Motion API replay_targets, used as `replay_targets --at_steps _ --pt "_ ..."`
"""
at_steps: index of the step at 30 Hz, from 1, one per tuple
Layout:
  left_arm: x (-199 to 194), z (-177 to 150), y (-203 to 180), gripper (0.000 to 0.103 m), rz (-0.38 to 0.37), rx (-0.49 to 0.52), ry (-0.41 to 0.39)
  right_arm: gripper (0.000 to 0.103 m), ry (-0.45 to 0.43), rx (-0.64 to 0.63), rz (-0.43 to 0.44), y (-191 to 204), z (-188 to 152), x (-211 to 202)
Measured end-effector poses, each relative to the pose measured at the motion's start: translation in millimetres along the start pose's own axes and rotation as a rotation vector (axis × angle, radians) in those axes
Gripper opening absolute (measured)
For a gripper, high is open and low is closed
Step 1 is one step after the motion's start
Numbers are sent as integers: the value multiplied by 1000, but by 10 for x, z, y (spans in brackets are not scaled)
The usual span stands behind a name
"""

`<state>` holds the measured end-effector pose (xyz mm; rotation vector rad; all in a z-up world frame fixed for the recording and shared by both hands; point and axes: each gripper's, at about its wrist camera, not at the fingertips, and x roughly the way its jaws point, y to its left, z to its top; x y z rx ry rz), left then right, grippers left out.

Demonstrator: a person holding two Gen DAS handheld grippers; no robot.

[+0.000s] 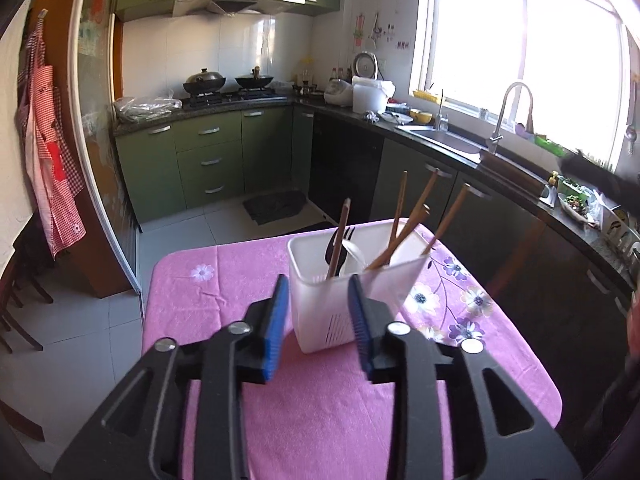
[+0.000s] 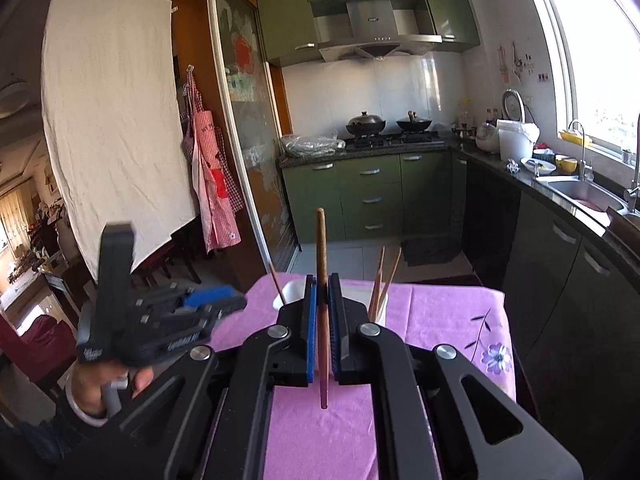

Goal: Organize utensils
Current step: 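Lower both chopsticks into the caddy and open both tools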

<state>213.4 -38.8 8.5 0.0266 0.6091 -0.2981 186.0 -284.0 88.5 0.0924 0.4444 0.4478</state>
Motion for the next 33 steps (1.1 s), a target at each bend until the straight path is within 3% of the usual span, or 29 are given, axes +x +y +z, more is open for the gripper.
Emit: replay_targets --at_steps 8,14,20,26,30,32,33 --pt "-345 -594 48 39 20 -15 22 6 -113 -13 -55 17 648 212" --pt "-418 -989 183 62 49 -88 34 6 -79 -10 -115 -74 807 673" --pt "-523 -1119 151 89 115 -72 -42 6 39 23 -113 -184 458 1159" --pt "-584 -1127 48 93 119 -35 -74 11 133 32 -112 -254 116 1444" --pt "-557 -1159 -10 93 112 -25 -63 16 90 23 -89 -188 -11 1195" --pt "-557 -1192 -34 94 106 -25 -66 28 38 15 -76 -126 -139 900" --pt "-561 -1214 -41 95 102 -26 -68 39 18 11 -74 -109 -239 754"
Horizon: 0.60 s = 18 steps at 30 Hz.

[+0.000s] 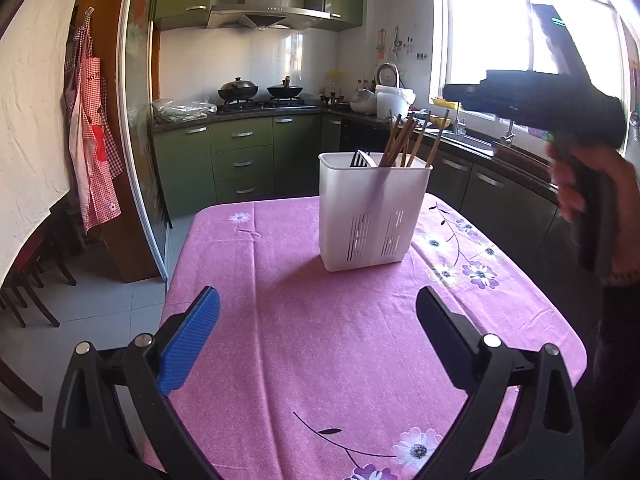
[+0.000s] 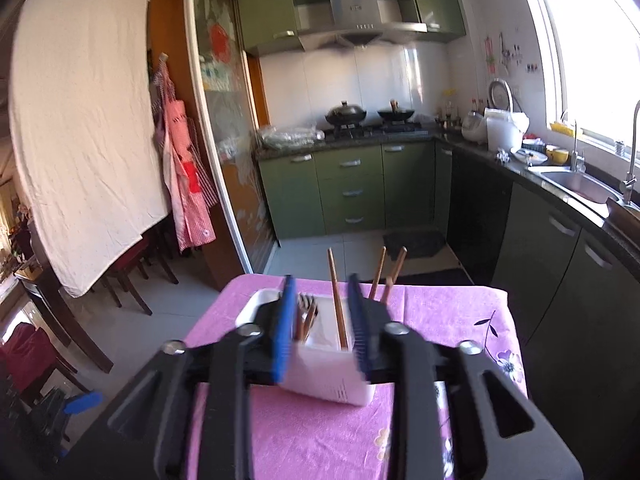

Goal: Organize utensils

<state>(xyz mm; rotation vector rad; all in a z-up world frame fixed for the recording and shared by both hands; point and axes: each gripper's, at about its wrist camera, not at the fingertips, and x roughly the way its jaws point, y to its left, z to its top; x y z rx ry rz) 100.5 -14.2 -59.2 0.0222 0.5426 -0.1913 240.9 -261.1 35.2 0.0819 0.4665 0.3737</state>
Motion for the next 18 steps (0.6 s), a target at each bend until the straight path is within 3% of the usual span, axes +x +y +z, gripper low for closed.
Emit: replay_targets --at_steps 3,7,9,13,18 --pt "-6 -73 -28 96 -7 0 6 52 -31 3 -25 -1 -379 -394" --pt "-4 -142 -85 96 9 14 20 89 -53 37 -75 -30 -977 -833" --pt "-27 -164 -103 96 8 11 21 96 -59 59 -98 -40 -1214 -984" --pt "-129 -185 -115 96 13 -5 5 99 -66 39 -169 42 -1501 -1230" --pt "-321 -200 -141 96 36 5 -21 99 -93 3 -199 192 -1590 -1435"
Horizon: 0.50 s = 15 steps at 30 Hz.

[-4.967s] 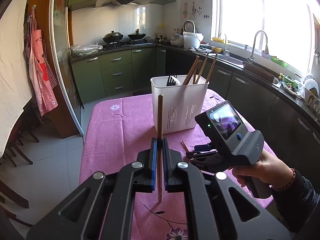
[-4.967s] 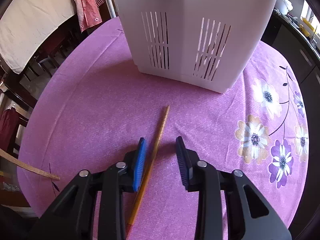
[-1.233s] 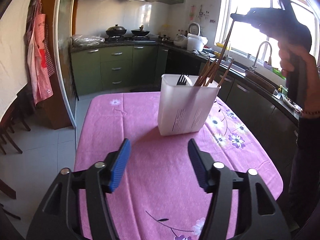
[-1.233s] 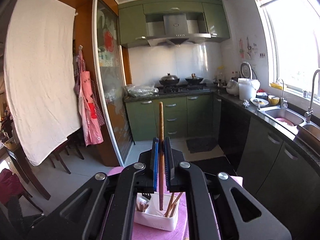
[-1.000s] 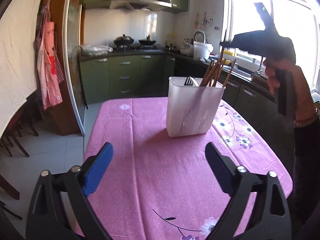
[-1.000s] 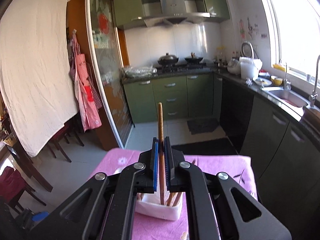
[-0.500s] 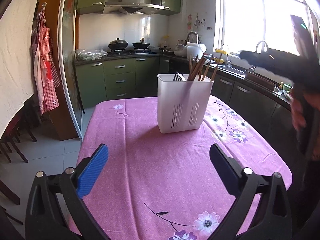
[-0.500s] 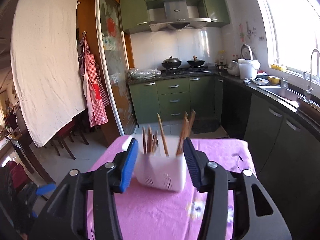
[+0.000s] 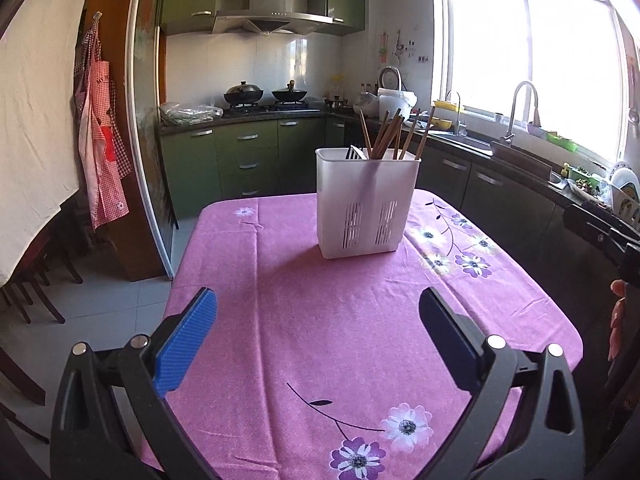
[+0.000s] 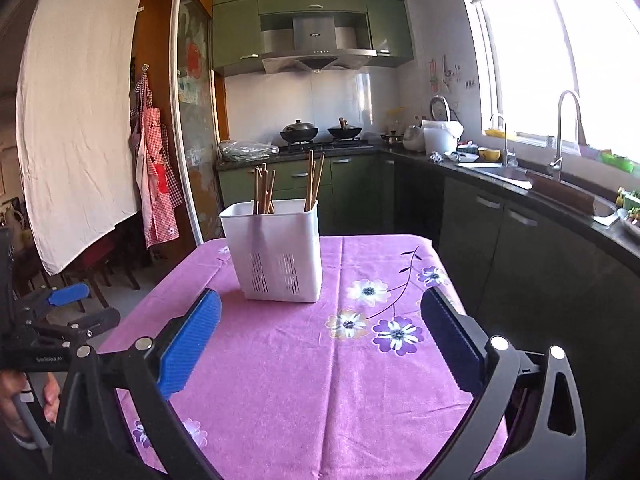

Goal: Organize utensils

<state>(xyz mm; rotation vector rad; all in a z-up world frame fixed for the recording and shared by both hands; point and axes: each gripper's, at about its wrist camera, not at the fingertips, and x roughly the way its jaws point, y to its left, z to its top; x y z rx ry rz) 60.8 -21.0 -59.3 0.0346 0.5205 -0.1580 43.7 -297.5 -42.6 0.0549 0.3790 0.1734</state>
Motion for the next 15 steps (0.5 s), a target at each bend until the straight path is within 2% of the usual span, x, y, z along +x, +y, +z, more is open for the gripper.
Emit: replay_targets --at_steps 15 --pt "-398 -29 64 96 38 2 -35 99 -41 -13 -19 83 23 -343"
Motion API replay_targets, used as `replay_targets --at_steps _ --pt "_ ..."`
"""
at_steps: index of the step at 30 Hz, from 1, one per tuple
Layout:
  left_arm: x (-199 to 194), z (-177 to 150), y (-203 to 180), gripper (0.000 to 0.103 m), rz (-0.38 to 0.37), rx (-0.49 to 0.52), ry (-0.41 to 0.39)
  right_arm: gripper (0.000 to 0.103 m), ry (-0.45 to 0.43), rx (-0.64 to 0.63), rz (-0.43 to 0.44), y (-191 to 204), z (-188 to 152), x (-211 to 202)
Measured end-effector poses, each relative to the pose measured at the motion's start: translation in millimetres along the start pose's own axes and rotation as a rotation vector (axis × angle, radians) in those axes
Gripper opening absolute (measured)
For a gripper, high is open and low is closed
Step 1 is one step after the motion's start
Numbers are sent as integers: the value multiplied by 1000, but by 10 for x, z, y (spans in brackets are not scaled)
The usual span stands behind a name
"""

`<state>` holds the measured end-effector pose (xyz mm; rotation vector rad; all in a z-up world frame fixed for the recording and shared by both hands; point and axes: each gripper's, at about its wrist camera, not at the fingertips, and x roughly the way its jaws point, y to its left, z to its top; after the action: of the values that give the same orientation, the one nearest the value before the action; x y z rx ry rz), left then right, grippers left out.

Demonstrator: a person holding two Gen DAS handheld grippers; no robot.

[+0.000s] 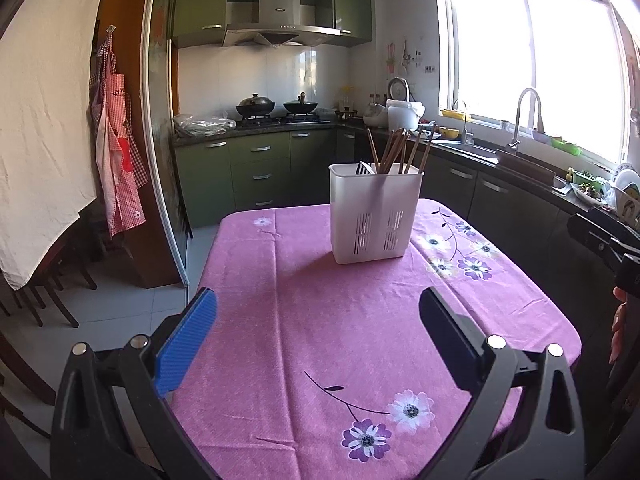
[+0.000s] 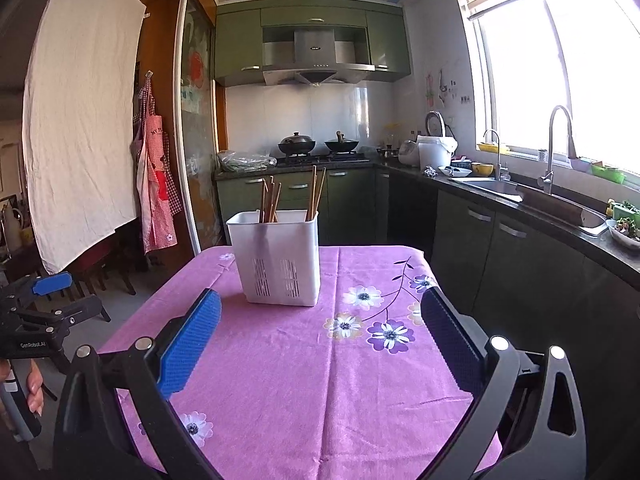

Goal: Organize utensils

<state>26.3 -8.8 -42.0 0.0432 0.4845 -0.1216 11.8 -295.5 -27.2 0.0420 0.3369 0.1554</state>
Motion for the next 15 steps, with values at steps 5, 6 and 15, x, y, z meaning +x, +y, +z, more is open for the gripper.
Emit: replay_targets --at_steps 5,6,15 --pt "-54 -16 -11 96 4 7 -1 99 -5 -7 2 41 2 -67" --pt "-56 -17 -9 96 4 7 0 99 -5 -8 2 40 4 -79" --pt "-87 -21 4 96 5 2 -8 99 -3 -10 5 60 8 -106"
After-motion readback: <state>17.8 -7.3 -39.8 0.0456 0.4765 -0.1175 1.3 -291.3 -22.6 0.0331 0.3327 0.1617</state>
